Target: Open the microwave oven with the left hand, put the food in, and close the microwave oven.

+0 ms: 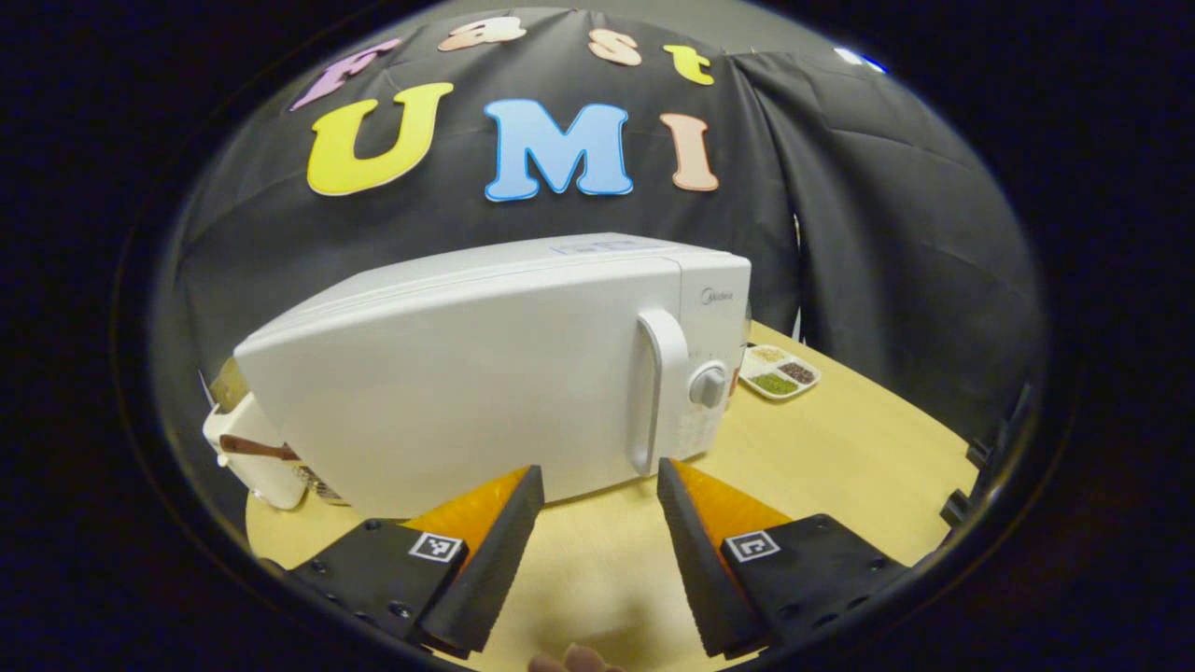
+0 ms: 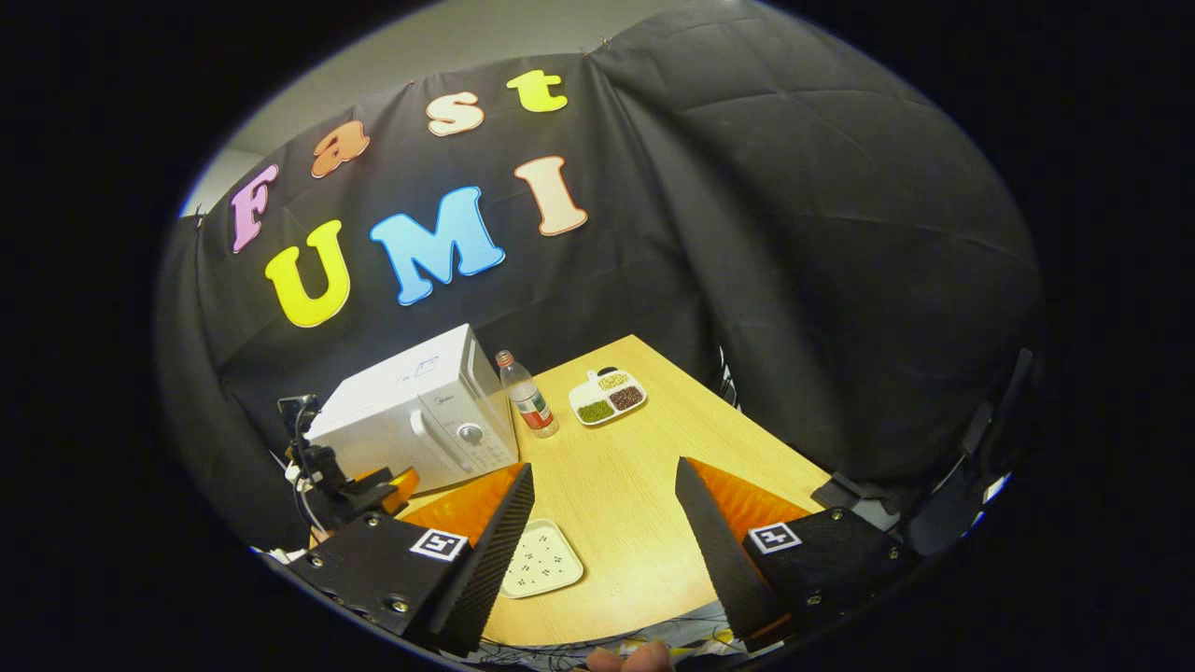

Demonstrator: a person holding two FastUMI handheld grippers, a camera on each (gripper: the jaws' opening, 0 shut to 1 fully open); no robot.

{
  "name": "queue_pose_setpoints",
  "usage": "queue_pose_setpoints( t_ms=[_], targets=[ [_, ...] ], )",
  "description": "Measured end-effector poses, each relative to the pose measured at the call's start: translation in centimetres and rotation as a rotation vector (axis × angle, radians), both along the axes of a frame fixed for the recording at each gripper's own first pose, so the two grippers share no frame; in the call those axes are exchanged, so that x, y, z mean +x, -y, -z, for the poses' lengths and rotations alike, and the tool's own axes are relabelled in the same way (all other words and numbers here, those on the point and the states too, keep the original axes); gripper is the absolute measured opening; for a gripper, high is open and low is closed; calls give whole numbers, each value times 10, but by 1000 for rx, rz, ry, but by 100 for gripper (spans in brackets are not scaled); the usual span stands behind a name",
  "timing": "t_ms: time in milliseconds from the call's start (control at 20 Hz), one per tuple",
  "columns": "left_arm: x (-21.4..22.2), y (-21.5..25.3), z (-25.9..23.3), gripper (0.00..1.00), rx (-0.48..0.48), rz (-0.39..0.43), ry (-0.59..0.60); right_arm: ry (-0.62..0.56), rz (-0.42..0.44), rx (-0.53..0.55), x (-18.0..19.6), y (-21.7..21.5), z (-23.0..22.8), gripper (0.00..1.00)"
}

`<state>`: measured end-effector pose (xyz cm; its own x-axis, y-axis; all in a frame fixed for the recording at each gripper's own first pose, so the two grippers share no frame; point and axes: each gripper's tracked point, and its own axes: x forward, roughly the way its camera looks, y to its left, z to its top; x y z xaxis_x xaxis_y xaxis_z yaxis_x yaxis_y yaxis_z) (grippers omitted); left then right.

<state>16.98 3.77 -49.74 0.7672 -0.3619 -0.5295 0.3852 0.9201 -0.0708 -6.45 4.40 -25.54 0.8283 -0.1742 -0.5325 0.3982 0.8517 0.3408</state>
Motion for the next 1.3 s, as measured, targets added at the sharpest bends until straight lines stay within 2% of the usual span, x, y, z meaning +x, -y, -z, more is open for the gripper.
queue_pose_setpoints(
  t_ms=[50,150,300,550,750,850,1000,1150,1300],
  targets=[
    [-8,-5,-13,84,3,-13,12,16,-4,-6,1,5,-5,94],
    [-22,-19,-44,89,9,-57,52,55,-20,-15,5,15,-15,94],
    [-46,-30,-95,90,13,-137,112,100,-77,-18,13,27,-28,94],
    [-91,-12,-178,91,-12,-208,165,174,-151,-89,10,59,-58,94],
    [-119,4,-283,90,-76,-251,290,269,-203,-118,3,78,-102,93],
    [-141,10,-326,90,-81,-270,337,266,-223,-161,5,86,-105,94],
    [-171,16,-389,89,-82,-272,398,195,-247,-223,5,96,-117,94],
    [-190,9,-426,90,-62,-288,394,248,-250,-271,9,88,-171,94],
    [-196,-15,-467,90,-154,-367,411,293,-293,-323,18,61,-215,93]
  ],
)
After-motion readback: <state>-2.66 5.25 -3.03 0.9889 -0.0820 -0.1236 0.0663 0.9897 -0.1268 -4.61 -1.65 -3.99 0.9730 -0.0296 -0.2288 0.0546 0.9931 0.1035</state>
